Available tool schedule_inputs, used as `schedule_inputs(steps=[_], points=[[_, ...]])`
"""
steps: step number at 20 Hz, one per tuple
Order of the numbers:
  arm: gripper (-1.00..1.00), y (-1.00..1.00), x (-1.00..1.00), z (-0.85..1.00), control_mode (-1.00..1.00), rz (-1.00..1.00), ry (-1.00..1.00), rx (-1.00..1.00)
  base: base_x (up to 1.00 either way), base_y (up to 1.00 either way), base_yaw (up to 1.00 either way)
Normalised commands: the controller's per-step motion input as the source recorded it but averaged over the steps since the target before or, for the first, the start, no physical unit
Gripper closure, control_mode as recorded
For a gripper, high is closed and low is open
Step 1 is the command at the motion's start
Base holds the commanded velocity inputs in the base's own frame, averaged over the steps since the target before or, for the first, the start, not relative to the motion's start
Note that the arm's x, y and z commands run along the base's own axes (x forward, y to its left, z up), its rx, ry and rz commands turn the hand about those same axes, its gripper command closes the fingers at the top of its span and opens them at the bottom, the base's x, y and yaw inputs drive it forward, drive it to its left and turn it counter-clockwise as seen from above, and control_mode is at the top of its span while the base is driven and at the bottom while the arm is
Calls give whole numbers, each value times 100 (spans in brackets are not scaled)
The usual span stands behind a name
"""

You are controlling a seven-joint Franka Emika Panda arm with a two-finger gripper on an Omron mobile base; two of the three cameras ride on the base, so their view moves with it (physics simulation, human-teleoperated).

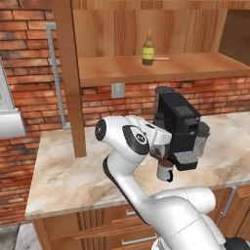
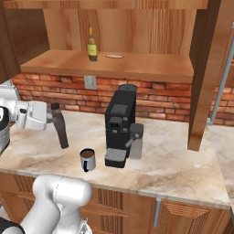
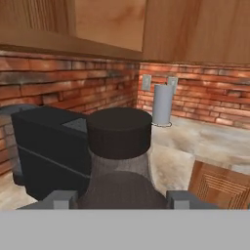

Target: Pick the syrup bottle and honey bottle from the cabinet and place them next to the mug.

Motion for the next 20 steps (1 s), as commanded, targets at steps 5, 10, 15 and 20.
schedule_inputs(steps=[5, 10, 15, 20], points=[[100, 0, 0, -35, -100, -9, 0, 0, 0, 0, 0], [100, 0, 0, -40, -100, -8, 0, 0, 0, 0, 0], [100, 0, 0, -40, -100, -6, 0, 0, 0, 0, 0], [100, 0, 0, -31, -100, -5, 0, 0, 0, 0, 0]])
